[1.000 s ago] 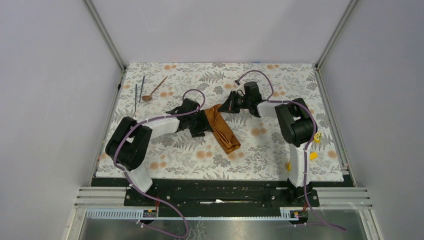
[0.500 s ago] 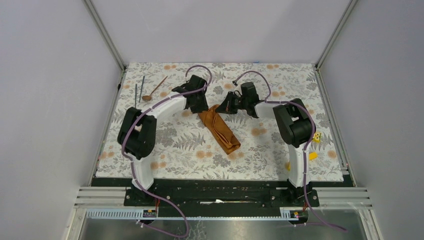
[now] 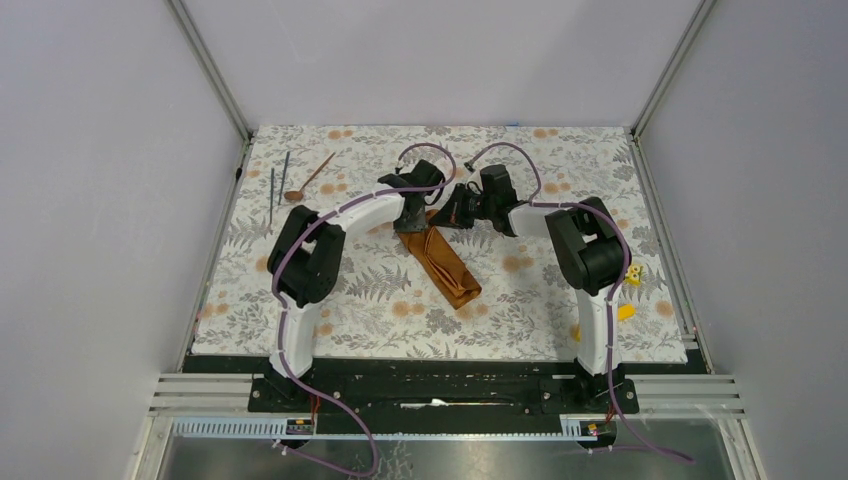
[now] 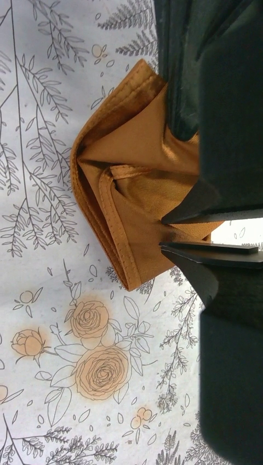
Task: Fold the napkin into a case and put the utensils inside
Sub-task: Stuff the top corner of the smaller-rectangle-folded napkin into the folded napkin.
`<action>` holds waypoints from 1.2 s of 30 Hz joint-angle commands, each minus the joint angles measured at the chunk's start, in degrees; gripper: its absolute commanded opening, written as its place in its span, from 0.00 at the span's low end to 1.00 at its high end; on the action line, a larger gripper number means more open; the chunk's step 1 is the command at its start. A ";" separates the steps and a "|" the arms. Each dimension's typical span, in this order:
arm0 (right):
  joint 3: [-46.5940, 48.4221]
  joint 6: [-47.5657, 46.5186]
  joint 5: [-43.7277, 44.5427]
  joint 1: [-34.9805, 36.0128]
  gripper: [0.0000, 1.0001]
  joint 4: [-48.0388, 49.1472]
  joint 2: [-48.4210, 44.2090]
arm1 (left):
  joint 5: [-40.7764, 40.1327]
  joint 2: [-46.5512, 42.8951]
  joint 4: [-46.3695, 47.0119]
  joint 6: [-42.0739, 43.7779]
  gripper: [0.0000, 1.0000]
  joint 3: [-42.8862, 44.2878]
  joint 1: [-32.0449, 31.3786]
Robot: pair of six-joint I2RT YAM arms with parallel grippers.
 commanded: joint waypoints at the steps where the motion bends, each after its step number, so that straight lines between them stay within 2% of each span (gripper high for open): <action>1: 1.87 0.43 0.55 1.23 0.00 0.76 -2.50 | -3.85 1.45 -0.77 0.76 0.21 2.92 0.14; 6: 2.52 0.35 1.03 2.06 0.00 0.04 -2.27 | -4.80 2.37 -1.13 1.03 0.17 3.82 0.16; 12: 3.01 -0.23 2.73 4.00 0.00 -0.86 -2.03 | -2.66 0.18 1.10 1.40 0.00 2.46 0.24; 18: 0.45 3.57 4.51 5.76 0.00 5.54 -0.70 | 8.82 -4.77 8.90 0.16 0.00 -4.78 4.38; 24: -0.07 5.45 3.62 6.37 0.00 8.92 2.93 | 12.72 -8.07 12.98 -0.61 0.00 -9.31 6.45; 33: 0.66 4.95 0.44 6.68 0.00 8.19 6.22 | 16.47 -9.65 17.63 -1.30 0.00 -13.10 7.45; 36: 2.09 3.72 -1.00 6.58 0.10 6.07 5.64 | 16.01 -9.80 17.43 -1.29 0.00 -13.43 7.50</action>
